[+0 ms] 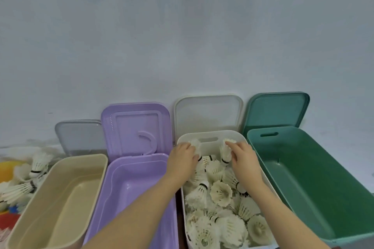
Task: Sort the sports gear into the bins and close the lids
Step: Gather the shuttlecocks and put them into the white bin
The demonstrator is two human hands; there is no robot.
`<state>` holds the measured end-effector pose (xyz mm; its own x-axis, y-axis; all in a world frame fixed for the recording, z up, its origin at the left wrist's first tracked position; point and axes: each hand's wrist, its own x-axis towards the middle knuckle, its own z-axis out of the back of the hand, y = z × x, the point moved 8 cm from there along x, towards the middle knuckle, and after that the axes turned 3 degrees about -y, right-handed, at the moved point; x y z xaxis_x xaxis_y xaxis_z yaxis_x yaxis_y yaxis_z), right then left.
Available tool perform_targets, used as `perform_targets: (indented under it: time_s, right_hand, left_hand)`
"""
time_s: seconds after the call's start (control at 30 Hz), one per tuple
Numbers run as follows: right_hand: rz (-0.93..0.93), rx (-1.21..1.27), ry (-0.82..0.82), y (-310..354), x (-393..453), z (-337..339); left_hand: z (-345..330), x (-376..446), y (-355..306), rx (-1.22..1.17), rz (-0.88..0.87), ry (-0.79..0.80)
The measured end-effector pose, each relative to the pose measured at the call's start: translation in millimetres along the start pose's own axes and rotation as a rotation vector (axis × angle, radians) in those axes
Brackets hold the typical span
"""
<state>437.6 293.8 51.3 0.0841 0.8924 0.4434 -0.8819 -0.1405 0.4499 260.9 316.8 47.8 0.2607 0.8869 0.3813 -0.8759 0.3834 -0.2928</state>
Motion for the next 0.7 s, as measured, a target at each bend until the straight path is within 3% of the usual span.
perform_targets:
  time_s: [0.1,0.17,0.23,0.43,0.7]
  right_hand:
    - [0.012,-0.069,0.292,-12,-7,-43]
    - [0.060,-0.166,0.501,-15,-19,-67]
    - [0.044,-0.193,0.586,-18,-27,-75]
    - [0.065,-0.154,0.289,0,-18,-35]
    - [0.173,-0.029,0.192,70,-29,-9]
  left_hand:
    - [-26,-9,15,0.133,0.029,0.225]
    - [-25,-9,15,0.124,0.040,0.234]
    - [-20,-7,11,0.122,0.025,0.216]
    - [0,-13,11,0.112,0.031,0.164]
    - [74,-44,17,0.045,-0.013,-0.007]
